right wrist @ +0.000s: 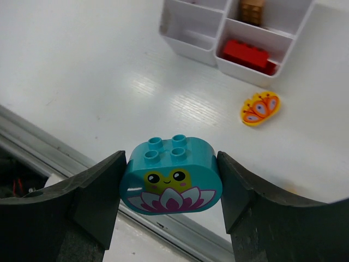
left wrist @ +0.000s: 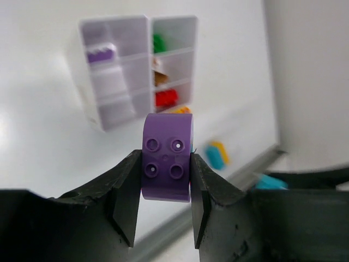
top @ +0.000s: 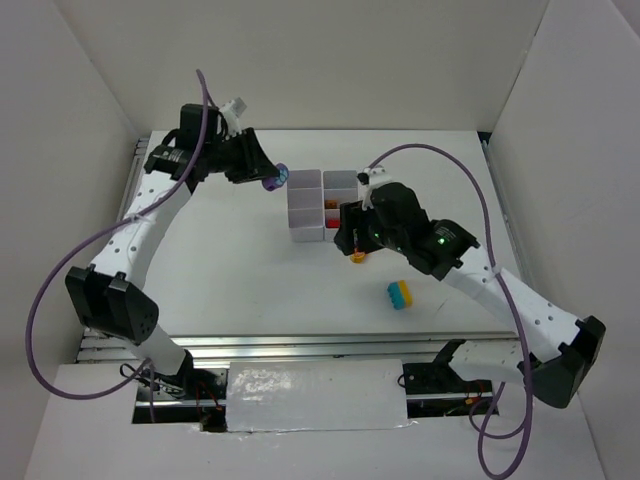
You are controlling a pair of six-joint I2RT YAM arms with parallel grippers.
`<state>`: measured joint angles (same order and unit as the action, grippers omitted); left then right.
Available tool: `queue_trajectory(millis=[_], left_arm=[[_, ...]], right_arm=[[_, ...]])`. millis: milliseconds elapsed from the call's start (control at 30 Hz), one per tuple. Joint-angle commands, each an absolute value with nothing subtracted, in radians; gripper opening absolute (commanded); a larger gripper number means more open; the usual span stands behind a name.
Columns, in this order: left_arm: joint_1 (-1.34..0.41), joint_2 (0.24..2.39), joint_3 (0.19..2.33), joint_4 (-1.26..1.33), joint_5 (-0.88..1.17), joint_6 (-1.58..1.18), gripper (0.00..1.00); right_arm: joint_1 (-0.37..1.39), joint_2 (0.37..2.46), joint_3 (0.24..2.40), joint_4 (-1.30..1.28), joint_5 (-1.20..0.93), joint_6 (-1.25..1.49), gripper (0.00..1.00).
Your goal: Sort the legos into containers by color
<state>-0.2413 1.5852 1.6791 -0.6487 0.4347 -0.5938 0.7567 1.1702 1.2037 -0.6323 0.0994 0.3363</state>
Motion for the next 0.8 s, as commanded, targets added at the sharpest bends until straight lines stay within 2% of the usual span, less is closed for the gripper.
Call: queue_trajectory(millis=[0, 133, 367, 600, 767], left_arm=[[-0.316, 1.655, 1.765, -0.543, 0.183, -0.375, 0.0], [-0.385, 1.672, 1.729, -0.399, 0.023, -0.059, 0.0], [-0.388, 1.608, 1.462, 0.101, 0.074, 0.19, 0.0], [-0.399, 1.735, 1.529, 0.077, 0.29, 0.454, 0.0], [-0.403, 1.732, 1.442, 0.176, 0.44, 0.59, 0.0]], right_arm=[[0.747, 1.072, 1.201, -0.69, 0.178, 0.407, 0.0], [0.741, 1.003, 1.203, -0.727, 0.153, 0.413, 0.01], [0.739, 0.931, 1.206, -0.813, 0.129, 0.408, 0.01], [0.73, 0.859, 1.186, -0.838, 0.152, 0.399, 0.01], [0.723, 0.856, 1.17, -0.835, 0.14, 0.396, 0.01]])
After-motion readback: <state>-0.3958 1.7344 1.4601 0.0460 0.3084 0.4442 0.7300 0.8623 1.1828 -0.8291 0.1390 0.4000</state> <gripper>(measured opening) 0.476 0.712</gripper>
